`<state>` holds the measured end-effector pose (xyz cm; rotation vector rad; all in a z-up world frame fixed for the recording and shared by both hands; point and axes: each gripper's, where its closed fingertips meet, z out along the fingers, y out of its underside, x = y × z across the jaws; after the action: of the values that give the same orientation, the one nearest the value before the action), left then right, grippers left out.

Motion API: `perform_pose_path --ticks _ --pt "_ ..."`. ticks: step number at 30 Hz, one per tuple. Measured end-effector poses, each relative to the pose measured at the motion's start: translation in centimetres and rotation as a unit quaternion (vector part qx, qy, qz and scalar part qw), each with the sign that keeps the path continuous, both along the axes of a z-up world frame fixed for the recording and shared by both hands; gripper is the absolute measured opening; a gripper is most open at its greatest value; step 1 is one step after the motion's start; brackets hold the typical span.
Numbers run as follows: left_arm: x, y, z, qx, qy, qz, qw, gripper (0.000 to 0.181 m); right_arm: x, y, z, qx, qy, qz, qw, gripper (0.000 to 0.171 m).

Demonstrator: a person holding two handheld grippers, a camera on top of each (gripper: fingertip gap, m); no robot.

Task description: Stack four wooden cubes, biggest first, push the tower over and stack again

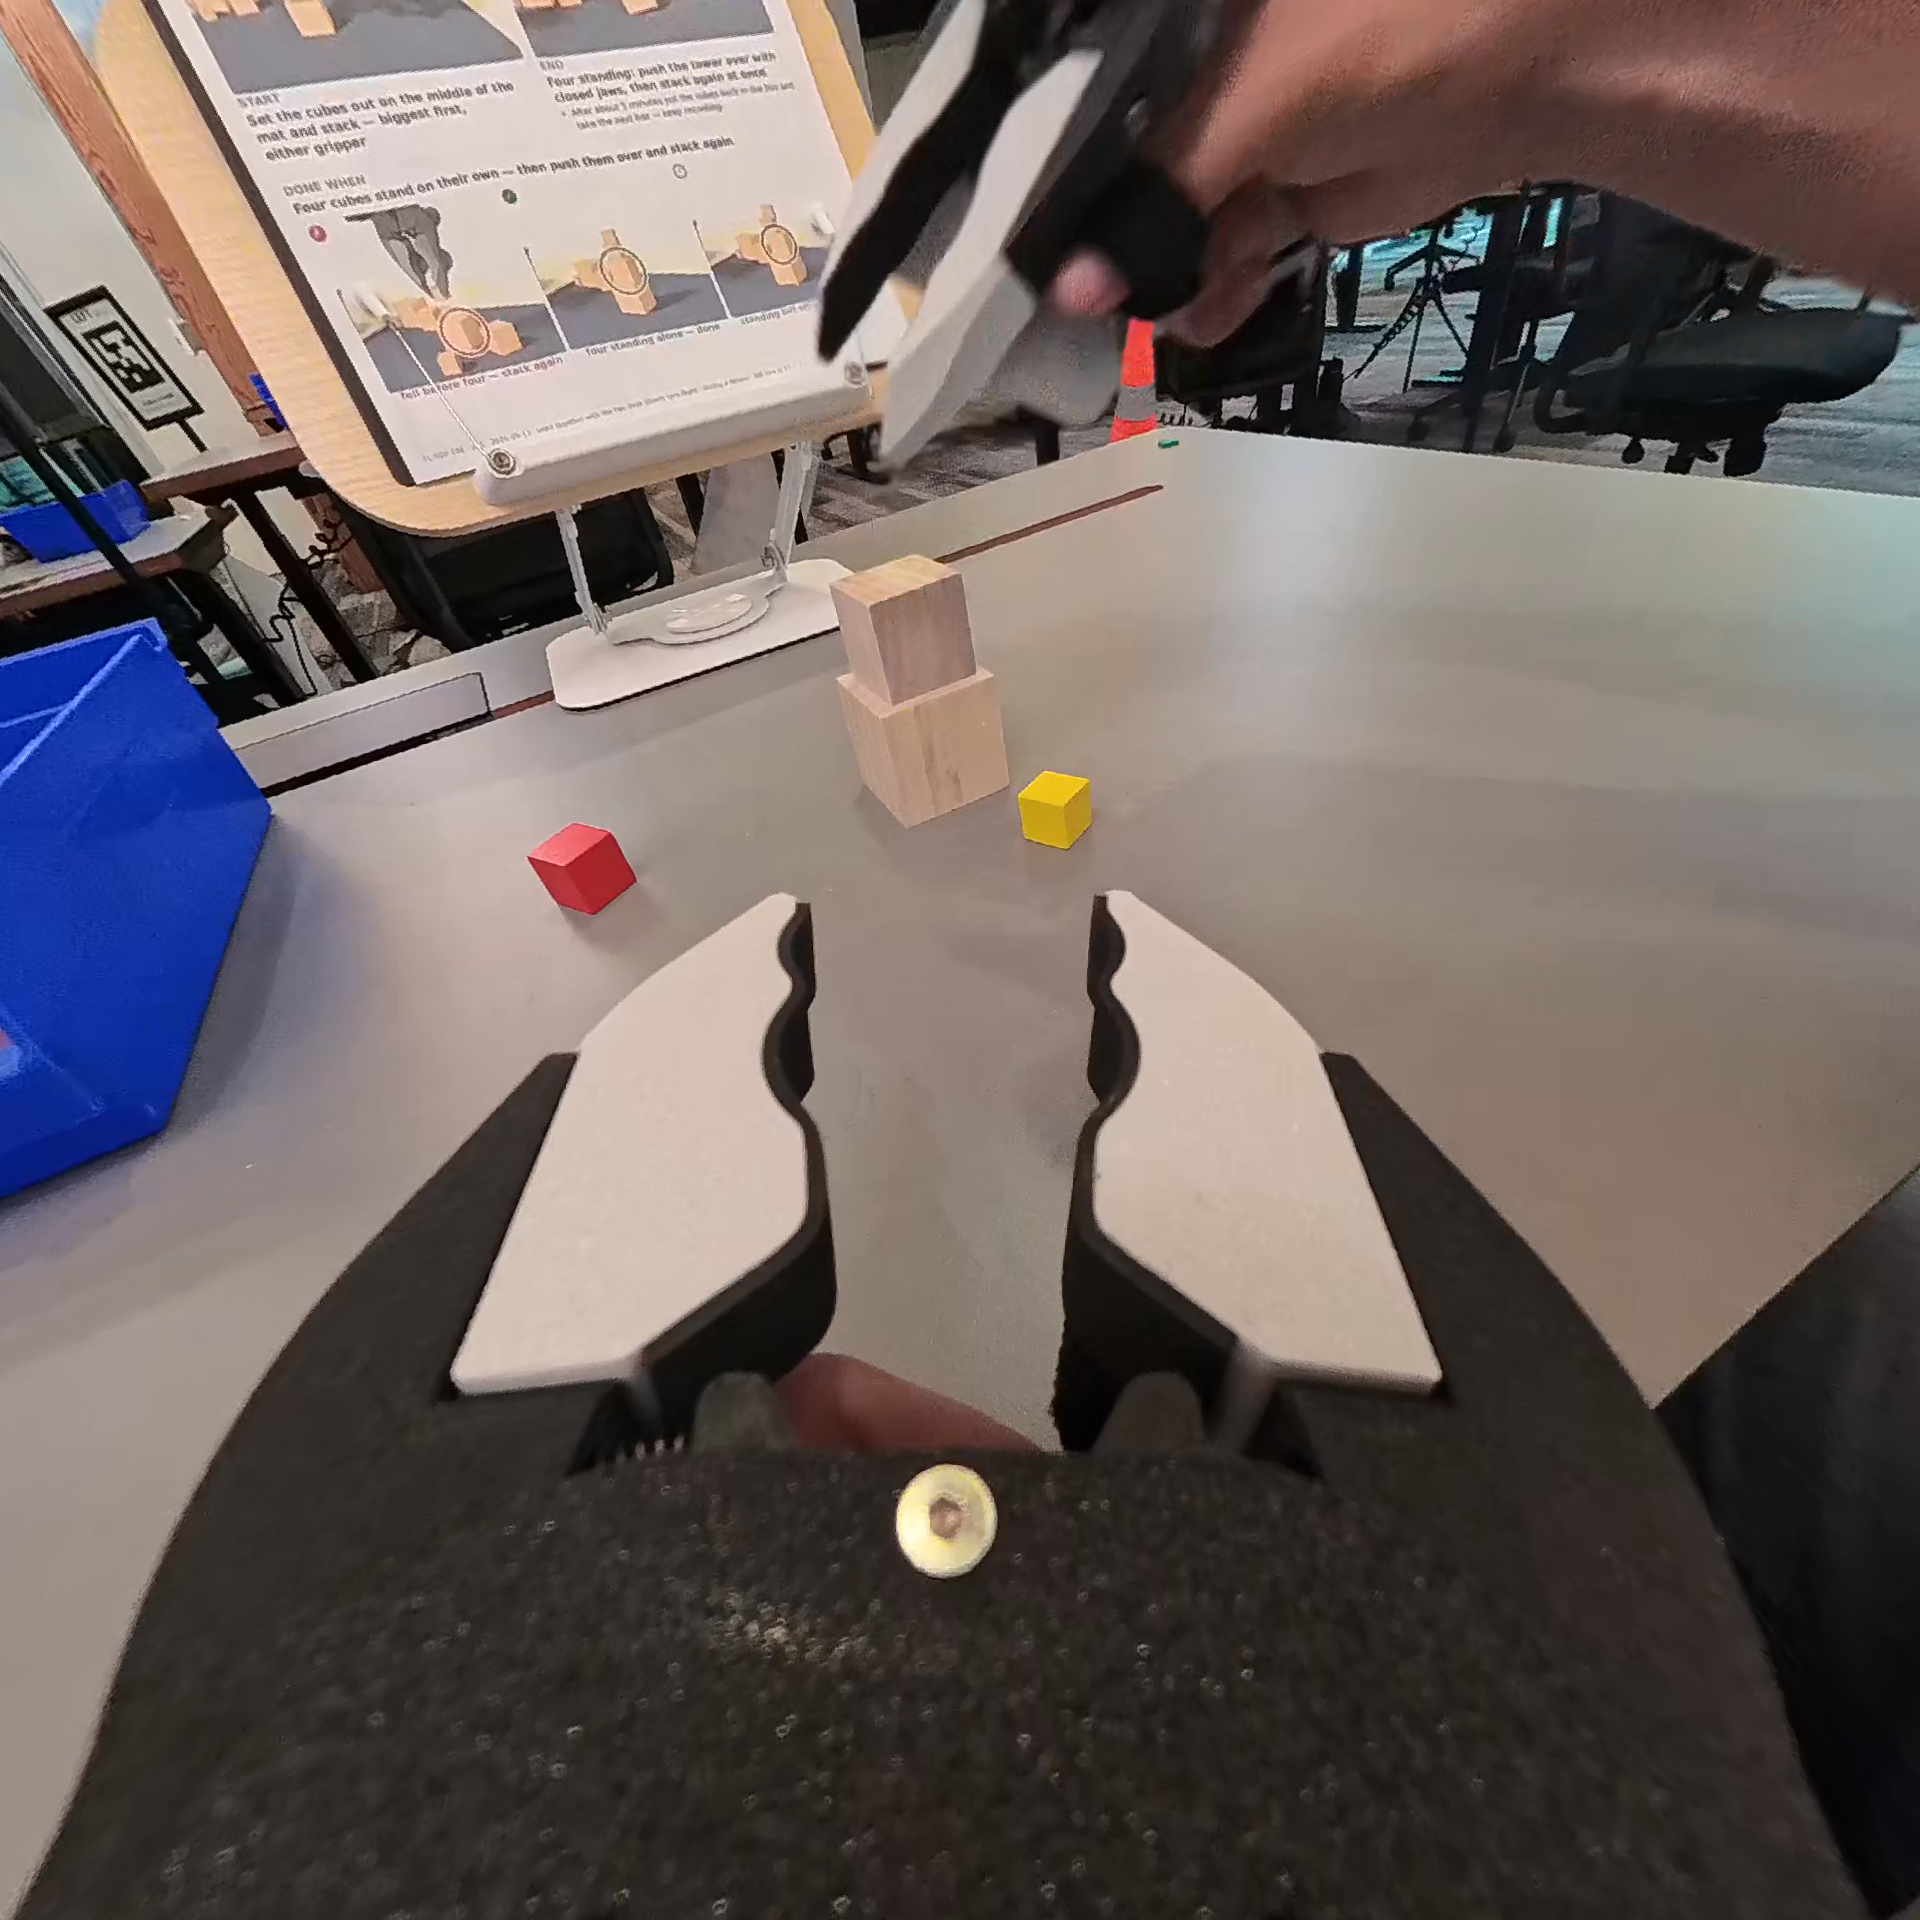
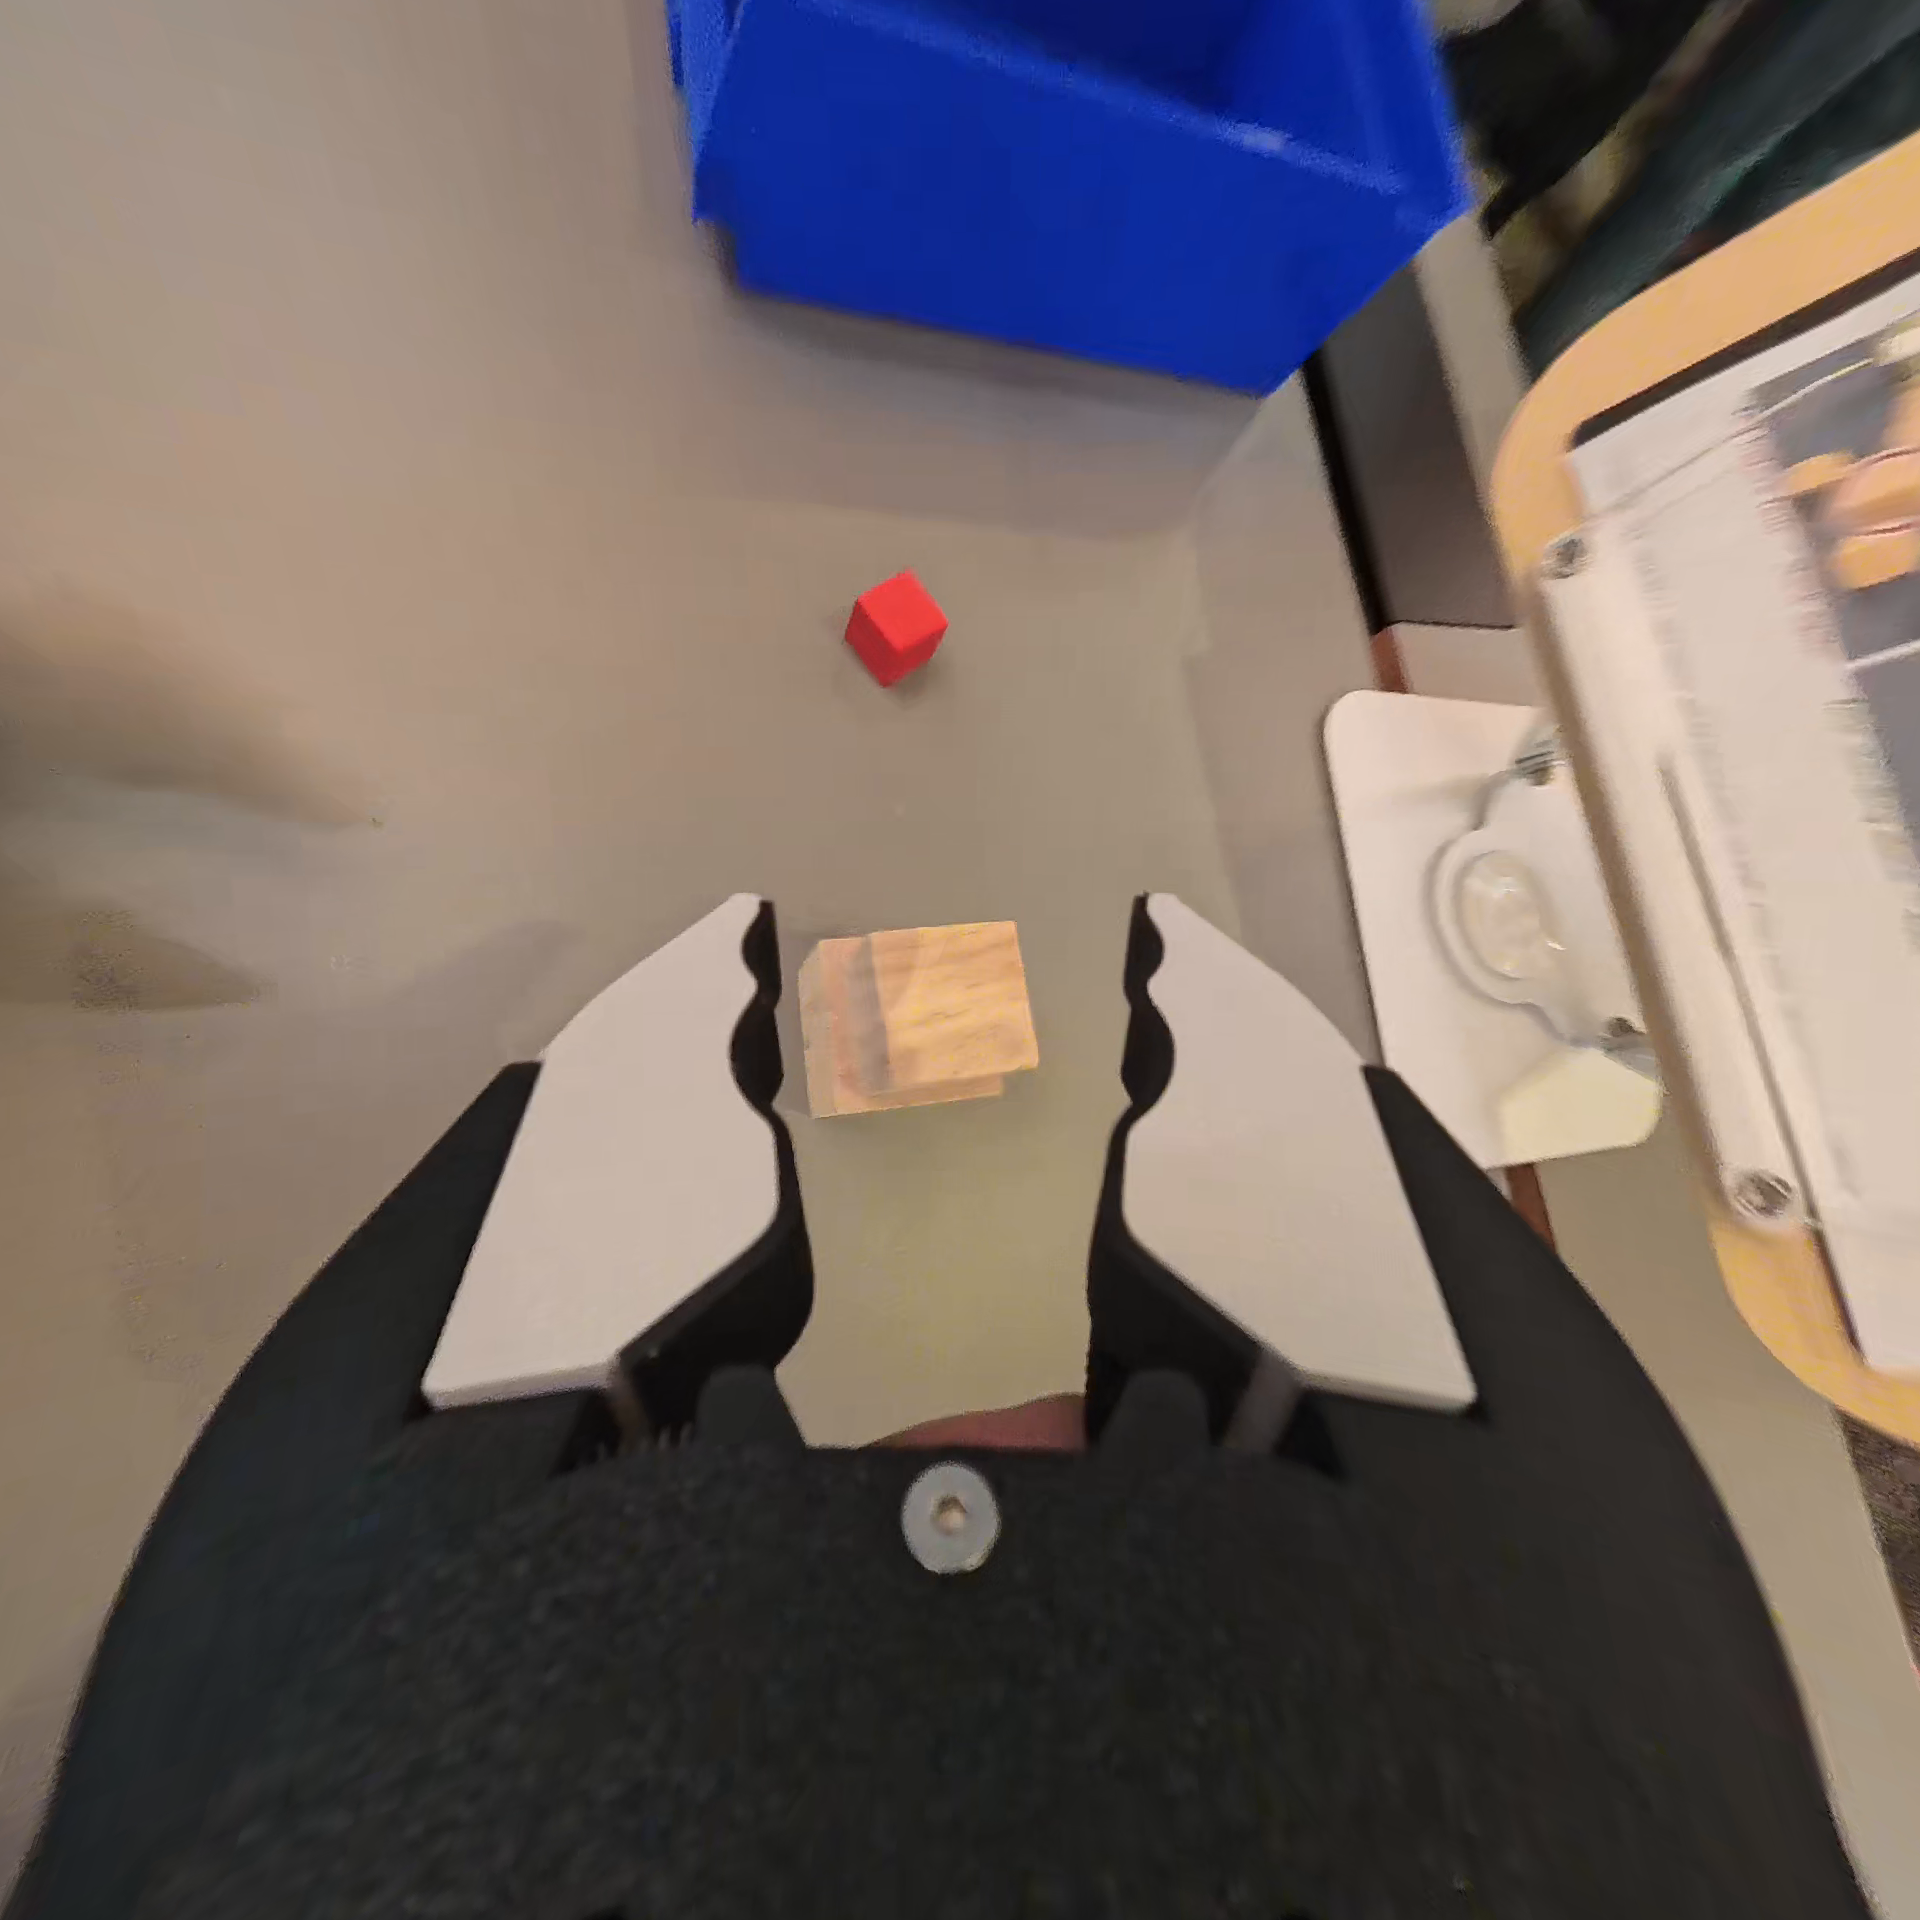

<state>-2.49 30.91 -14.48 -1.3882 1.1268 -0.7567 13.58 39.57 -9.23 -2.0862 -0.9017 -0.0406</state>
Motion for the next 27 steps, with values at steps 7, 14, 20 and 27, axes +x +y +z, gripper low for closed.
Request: perform_pose_path --ticks 7,14,20,27 --pt "-0.4 0.6 0.2 -0.015 -0.007 0.013 1.000 0.051 -0.2 -9.2 -1.8 0.094 0.075 -0.225 0.967 0.056" --pt "-0.5 1.4 0.0 -0.043 -0.012 0.023 0.999 0.054 -2.3 -15.5 -7.8 0.083 0.203 -0.352 0.910 0.066" --pt "-0.1 4.5 -0.5 -0.028 0.047 0.042 0.998 0.056 -2.3 -17.8 -9.6 0.069 0.213 -0.350 0.910 0.066" --pt "4.5 13.0 -1.7 -0.004 0.227 -0.046 0.973 0.058 -0.5 -20.4 -9.5 0.084 0.205 -0.345 0.912 0.065"
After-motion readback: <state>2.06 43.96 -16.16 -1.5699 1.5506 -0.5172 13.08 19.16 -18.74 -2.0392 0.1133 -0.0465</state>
